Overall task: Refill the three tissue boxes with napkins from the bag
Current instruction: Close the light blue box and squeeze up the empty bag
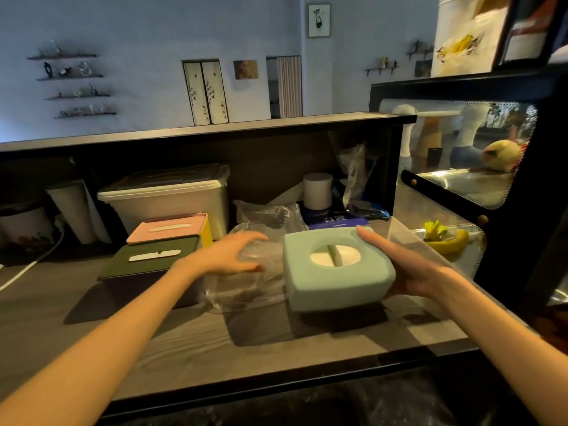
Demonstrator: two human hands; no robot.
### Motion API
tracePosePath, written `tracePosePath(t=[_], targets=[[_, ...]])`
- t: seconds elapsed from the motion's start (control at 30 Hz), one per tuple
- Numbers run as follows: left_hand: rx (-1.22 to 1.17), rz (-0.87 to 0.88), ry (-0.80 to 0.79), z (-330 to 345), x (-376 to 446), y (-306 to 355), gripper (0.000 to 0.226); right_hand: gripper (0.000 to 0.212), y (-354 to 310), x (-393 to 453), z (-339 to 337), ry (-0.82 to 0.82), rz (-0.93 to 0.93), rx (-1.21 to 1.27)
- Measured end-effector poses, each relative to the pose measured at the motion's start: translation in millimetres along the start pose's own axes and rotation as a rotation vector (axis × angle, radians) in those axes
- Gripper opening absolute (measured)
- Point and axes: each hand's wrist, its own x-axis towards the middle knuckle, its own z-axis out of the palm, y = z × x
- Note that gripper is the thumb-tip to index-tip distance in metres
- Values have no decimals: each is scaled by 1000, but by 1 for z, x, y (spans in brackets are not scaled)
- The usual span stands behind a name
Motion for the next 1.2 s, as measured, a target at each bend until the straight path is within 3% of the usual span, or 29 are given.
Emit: tracePosePath(t=[0.07,0.13,0.23,0.3,0.4,0.6,0.7,0.77,0.9,1.1,1.2], targets=[[74,-78,-186,10,13,-2,64,72,-2,5,-4,33,30,-24],[106,-143,-170,15,26,-2,45,73,-4,8,-7,46,56,-70],[-207,-345,-4,2,37,-5,17,73,-9,13,-7,19,80,-158],[-429,-438,230,-19,42,-8,24,69,-14,20,-6,12,93,-208],[-870,-435,544,-52,48,-6,34,74,-22,35,-1,-8,87,-228],[-1130,-375,712,-95,60,14,28,84,-33,71,28,29,63,-208],[-1191,-274,672,-106,64,14,19,81,-43,84,46,30,45,-239],[-1247,-228,615,-112,63,13,26,74,-52,88,57,-5,35,-277],[-1194,-195,584,-120,60,14,34,89,-61,106,74,-19,20,-326],[-1102,-213,575,-124,41,20,56,74,-67,113,78,173,-144,-538],[-1100,-227,535,-120,32,25,55,119,-70,104,72,187,-419,-388]])
